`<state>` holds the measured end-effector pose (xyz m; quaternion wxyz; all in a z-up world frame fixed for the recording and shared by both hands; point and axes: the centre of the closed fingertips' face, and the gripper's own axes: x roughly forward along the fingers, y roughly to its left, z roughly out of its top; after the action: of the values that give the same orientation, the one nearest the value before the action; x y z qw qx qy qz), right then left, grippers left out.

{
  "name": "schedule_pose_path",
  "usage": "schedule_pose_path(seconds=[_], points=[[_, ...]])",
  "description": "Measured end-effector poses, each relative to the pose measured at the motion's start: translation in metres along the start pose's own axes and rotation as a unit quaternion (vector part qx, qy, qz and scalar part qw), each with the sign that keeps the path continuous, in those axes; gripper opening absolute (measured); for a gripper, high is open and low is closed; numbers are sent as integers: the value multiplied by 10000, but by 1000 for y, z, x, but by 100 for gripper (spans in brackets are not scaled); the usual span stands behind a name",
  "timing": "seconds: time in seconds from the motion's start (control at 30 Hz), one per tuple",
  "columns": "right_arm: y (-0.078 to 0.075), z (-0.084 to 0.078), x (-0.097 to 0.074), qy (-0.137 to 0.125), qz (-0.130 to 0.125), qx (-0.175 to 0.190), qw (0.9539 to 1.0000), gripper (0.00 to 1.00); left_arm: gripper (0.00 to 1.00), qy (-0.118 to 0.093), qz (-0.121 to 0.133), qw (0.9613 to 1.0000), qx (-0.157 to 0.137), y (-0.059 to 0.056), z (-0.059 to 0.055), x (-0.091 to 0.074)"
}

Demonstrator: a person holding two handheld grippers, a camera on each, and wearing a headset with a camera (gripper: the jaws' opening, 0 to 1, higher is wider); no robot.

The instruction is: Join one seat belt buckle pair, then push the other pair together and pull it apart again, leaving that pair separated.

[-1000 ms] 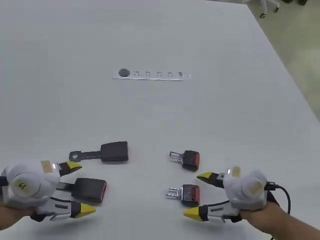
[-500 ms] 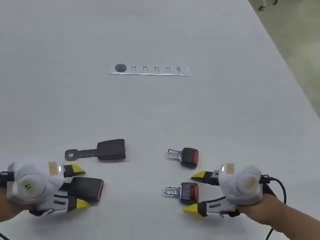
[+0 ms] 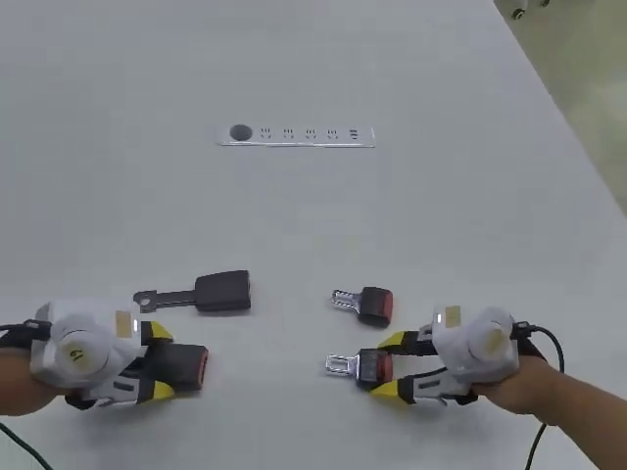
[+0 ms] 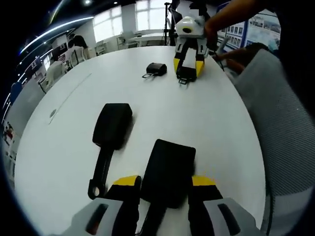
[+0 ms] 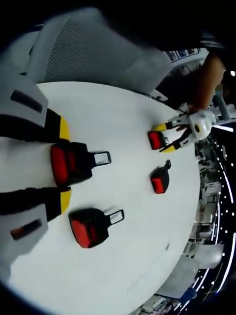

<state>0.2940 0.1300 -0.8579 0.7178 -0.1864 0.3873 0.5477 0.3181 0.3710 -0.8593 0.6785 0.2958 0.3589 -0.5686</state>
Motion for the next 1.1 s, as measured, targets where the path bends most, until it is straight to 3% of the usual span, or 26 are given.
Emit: schedule_pose_path(seconds=[0.2, 0.67, 0.83, 1.1], points=[[0, 0, 0, 41, 104, 4, 9999, 35, 39, 154, 64, 9998, -59, 2, -2, -1], [1, -1, 0, 85, 219, -185, 9996, 35, 38, 177, 69, 9998, -116, 3, -5, -1], [2, -1, 0, -10, 228, -247, 9994, 35, 38, 136, 69, 9998, -140, 3, -4, -2], [9, 15, 13, -221, 310, -332, 9987, 35, 38, 173, 31, 9998, -95, 2, -4, -2]])
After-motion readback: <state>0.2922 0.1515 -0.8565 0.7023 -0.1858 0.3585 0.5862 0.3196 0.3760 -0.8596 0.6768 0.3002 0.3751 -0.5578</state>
